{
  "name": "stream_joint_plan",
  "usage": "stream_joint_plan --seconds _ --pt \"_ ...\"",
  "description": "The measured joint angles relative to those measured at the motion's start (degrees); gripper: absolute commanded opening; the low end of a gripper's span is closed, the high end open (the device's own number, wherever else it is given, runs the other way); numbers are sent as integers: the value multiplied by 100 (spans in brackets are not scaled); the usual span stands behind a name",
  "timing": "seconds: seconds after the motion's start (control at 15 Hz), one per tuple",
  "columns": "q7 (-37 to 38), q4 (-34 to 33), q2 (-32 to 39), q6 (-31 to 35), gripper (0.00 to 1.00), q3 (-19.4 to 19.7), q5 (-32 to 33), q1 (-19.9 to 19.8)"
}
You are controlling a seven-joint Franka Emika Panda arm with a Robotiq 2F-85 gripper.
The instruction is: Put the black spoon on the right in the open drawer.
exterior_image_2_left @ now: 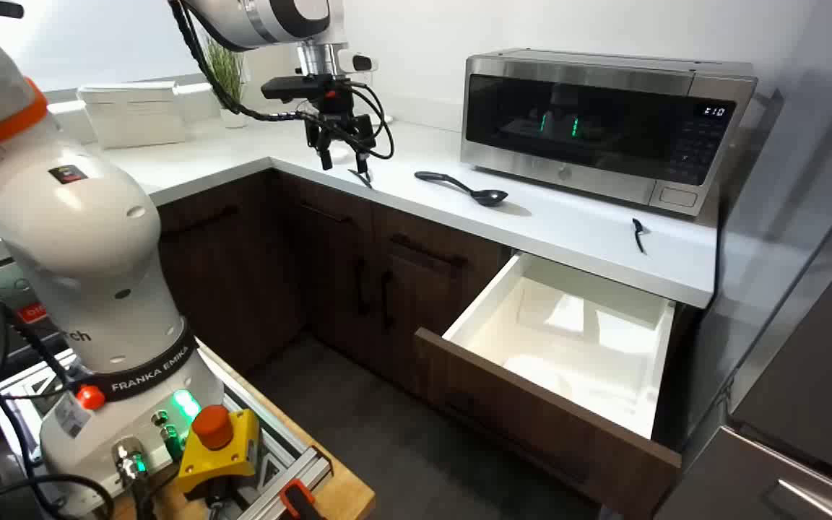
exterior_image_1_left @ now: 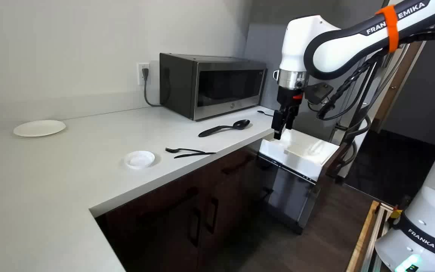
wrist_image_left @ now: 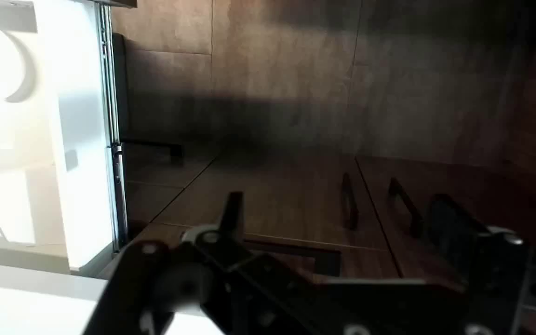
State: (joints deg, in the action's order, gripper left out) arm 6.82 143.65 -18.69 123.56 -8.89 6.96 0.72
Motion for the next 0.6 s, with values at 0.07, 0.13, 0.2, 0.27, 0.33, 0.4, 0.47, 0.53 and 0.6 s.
stream_joint_plan --seconds 0.07,0.13,0.2,0.27,0.33,0.4,0.47,0.53,0.6 --pt "0 0 0 0 100 0 0 0" --pt "0 0 0 0 100 0 0 0" --pt "0 -10 1 30 100 10 17 1" --pt "0 -43 2 119 100 35 42 0" --pt "28 -108 1 272 100 79 91 -22" --pt "63 -214 1 449 100 146 166 -66" --pt "65 -350 2 619 100 239 272 -133" --pt "55 -514 7 782 100 351 389 -224" --pt "-7 -691 24 920 100 479 517 -329"
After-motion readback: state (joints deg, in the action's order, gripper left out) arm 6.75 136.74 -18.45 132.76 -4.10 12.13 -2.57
